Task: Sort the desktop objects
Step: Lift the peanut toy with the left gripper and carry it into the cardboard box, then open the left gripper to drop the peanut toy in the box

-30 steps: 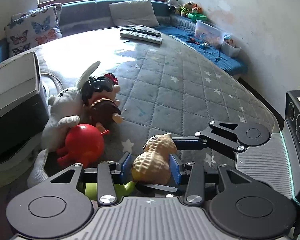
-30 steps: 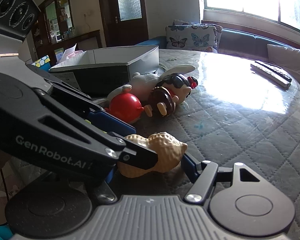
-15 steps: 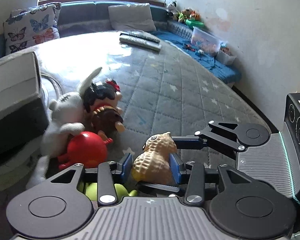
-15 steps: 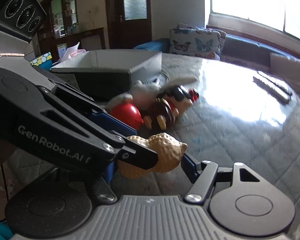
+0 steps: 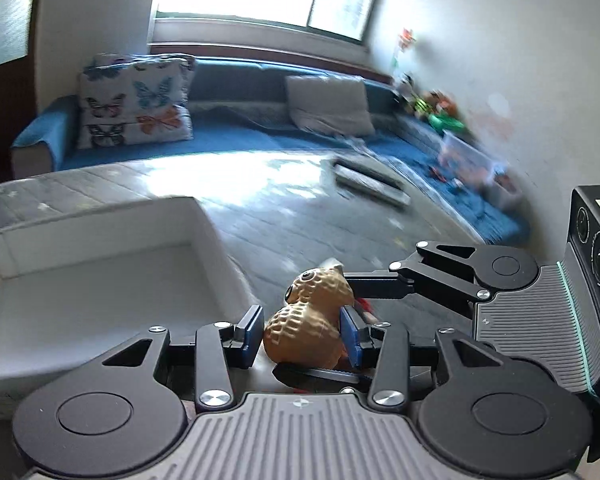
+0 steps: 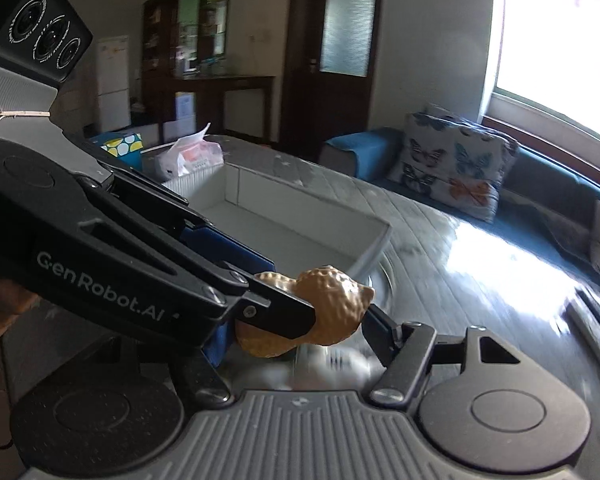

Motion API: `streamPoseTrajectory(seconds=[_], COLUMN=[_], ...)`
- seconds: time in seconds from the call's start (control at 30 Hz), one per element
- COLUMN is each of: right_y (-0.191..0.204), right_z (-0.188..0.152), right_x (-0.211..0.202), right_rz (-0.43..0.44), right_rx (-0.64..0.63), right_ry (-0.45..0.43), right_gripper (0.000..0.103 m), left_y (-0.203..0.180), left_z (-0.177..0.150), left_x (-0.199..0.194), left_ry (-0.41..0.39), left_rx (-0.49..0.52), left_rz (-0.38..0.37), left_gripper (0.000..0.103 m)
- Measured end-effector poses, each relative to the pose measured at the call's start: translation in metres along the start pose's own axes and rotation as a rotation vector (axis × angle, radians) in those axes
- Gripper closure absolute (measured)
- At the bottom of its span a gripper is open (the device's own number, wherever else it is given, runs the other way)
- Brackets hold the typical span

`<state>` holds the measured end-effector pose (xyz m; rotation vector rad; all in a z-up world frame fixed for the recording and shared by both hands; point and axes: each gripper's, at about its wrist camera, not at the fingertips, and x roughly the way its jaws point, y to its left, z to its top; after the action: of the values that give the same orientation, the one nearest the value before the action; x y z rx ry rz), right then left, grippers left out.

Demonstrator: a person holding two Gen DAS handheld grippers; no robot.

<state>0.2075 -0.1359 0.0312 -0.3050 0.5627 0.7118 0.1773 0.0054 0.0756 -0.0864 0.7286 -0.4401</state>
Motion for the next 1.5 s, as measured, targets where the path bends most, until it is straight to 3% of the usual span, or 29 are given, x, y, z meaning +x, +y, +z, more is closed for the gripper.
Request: streamPoseTrajectory(seconds=[0.3,0.53,1.0,1.33,1.5], right_y=[-0.013,-0.020,-0.024,-0.018,-0.019], right_z=[0.056,0.061,0.062,0.060,0.061], right_x=[0.083,0.134,0.191,0.197,0.190], right_rz=[0.088,0.151,0.199,0.180,0.169], right_rx=[-0.099,-0.117,-0.207,-0.213,-0.200], right_ry=[0.095,0.203,0.367,0.368,0.338], right_gripper=[0.034,0.034,0.034,0.032,0.023], left_y=[0.084,0.134,0.167,0.171,0.173], left_z=[0.033,0.036,0.030,0.029,0.028], left_x=[0.035,0.069,0.102,0.102,0.099], left_ry=[0.024,0.098,0.200,0.213,0.204], left_rx=[-0.181,-0.305,-0.443,-0.478,-0.495], left_rz=[-0.005,-0.024,0.000,0.002,-0.001], left_gripper=[0.058,0.058,0.058,0.058,0.059])
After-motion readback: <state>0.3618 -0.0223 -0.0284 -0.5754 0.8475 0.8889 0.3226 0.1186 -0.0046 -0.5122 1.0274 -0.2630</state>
